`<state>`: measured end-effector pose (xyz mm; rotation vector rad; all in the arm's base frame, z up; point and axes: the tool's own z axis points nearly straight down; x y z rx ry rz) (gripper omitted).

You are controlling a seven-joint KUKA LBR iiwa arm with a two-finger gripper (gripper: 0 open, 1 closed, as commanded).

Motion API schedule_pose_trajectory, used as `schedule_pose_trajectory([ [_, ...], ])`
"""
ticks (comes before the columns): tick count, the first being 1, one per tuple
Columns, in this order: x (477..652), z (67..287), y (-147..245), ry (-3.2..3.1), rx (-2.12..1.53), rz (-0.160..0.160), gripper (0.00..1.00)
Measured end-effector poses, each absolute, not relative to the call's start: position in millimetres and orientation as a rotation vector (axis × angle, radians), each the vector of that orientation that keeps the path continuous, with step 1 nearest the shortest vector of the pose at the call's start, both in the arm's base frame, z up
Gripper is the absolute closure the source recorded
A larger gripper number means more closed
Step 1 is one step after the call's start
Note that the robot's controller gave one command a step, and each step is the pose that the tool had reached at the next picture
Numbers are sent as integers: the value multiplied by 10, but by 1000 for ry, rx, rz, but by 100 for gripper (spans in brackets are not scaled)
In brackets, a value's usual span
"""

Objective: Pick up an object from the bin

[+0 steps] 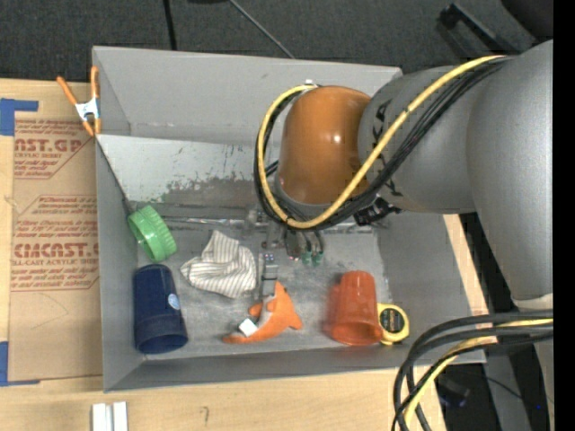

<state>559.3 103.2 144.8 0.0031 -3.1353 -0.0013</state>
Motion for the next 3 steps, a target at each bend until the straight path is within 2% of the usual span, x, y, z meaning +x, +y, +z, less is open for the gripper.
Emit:
schedule_pose_trajectory([
  [1,5612,1496,1027,-3143,1,-3,0],
  [2,5683,808,1175,-3144,148,-1,0],
  [3,5681,880,1205,-3135,167,0,0],
])
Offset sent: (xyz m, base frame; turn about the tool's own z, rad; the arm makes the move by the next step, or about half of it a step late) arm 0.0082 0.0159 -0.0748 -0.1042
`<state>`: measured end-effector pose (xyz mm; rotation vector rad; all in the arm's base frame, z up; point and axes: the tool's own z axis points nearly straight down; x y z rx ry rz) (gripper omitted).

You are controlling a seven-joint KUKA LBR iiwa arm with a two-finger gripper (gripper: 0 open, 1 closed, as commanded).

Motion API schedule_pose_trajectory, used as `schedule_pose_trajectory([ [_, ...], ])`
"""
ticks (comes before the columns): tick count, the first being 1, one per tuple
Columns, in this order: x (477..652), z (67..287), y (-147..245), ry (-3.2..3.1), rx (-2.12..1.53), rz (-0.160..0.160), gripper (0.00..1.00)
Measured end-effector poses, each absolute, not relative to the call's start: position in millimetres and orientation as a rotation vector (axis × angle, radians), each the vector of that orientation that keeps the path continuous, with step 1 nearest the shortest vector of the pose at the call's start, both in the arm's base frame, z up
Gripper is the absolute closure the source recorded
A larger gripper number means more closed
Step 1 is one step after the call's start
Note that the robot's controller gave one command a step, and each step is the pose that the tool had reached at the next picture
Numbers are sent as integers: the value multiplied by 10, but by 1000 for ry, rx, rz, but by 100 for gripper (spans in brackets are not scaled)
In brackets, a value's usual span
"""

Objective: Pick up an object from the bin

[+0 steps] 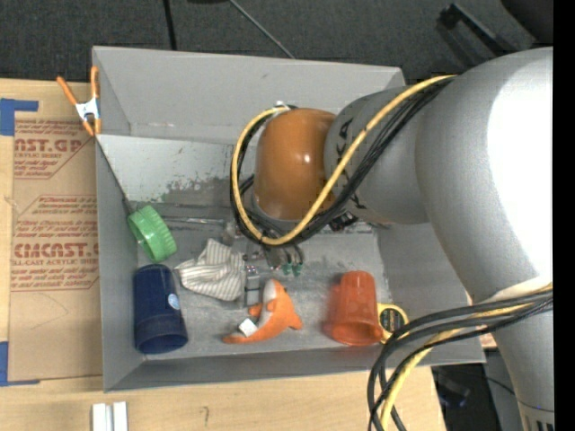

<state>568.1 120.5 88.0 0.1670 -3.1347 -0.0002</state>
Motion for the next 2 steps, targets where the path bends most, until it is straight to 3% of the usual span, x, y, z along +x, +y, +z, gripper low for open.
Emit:
schedule_pose_trajectory([
  [1,5654,1087,1215,-3143,129,-3,0],
  [2,5664,678,1269,-3138,138,-2,0],
])
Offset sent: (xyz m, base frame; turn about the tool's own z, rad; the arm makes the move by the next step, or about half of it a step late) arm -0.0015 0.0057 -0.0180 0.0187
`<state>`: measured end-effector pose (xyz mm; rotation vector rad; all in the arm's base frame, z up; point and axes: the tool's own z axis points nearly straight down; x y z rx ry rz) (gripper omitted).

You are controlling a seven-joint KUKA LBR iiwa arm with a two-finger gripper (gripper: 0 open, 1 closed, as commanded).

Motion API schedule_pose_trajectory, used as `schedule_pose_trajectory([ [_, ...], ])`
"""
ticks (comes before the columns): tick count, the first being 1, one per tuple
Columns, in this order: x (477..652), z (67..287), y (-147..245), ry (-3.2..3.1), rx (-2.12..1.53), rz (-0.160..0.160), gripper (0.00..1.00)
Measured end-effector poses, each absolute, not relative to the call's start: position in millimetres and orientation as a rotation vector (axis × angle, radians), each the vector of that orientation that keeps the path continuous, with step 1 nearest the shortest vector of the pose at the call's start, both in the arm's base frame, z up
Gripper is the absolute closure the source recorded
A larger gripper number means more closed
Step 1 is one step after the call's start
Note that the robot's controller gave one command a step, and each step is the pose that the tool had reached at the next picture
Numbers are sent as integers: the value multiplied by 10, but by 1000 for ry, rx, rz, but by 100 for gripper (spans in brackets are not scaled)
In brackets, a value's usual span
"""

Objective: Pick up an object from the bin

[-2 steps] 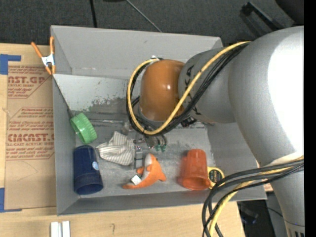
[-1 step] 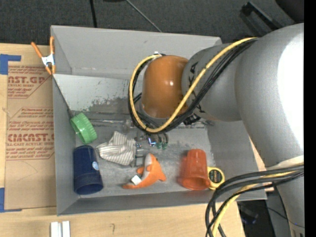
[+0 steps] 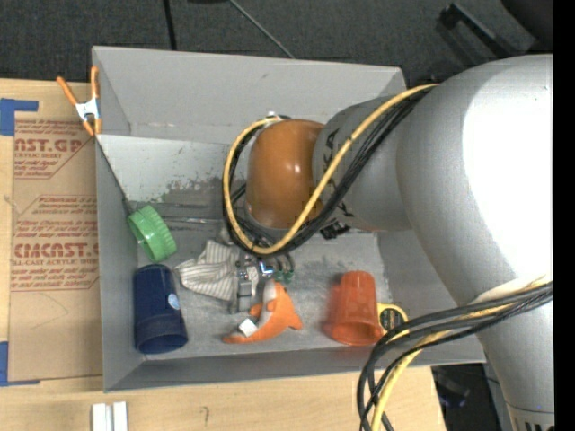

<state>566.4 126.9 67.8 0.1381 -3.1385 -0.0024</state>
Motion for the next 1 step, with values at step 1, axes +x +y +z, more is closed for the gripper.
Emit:
schedule_pose_trajectory([
  [1,5664,702,1279,-3141,149,-3,100],
])
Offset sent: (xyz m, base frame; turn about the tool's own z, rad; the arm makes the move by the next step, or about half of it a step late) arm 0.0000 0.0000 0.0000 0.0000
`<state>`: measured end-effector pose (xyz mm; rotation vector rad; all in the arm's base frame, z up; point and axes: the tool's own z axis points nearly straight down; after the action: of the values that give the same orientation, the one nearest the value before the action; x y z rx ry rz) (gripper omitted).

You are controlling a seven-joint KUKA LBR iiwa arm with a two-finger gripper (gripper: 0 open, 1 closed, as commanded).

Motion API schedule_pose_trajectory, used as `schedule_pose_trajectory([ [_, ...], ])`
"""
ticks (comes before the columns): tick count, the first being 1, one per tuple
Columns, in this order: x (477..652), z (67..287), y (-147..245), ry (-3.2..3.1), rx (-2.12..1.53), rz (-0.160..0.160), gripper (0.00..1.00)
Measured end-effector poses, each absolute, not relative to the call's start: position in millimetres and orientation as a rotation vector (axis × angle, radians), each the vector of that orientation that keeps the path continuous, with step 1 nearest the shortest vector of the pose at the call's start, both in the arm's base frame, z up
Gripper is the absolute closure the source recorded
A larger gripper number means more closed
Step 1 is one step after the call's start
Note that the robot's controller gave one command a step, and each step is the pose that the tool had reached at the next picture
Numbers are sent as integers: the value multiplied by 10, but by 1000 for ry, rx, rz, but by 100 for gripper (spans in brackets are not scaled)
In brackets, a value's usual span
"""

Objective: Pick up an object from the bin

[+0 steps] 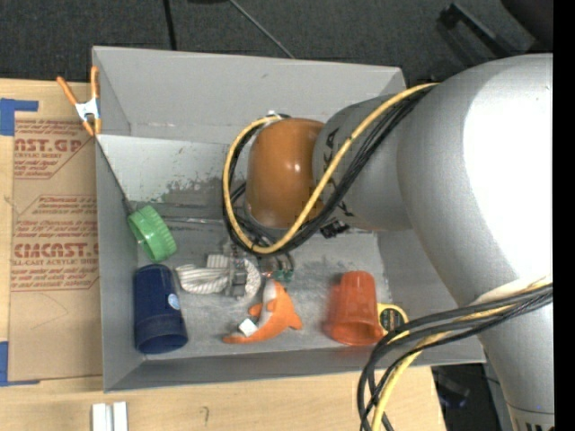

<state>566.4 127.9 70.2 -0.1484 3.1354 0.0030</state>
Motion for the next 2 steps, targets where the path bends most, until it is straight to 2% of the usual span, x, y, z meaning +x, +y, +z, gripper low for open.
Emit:
schedule_pose_trajectory([
  [2,5655,726,1277,3138,-149,2,100],
])
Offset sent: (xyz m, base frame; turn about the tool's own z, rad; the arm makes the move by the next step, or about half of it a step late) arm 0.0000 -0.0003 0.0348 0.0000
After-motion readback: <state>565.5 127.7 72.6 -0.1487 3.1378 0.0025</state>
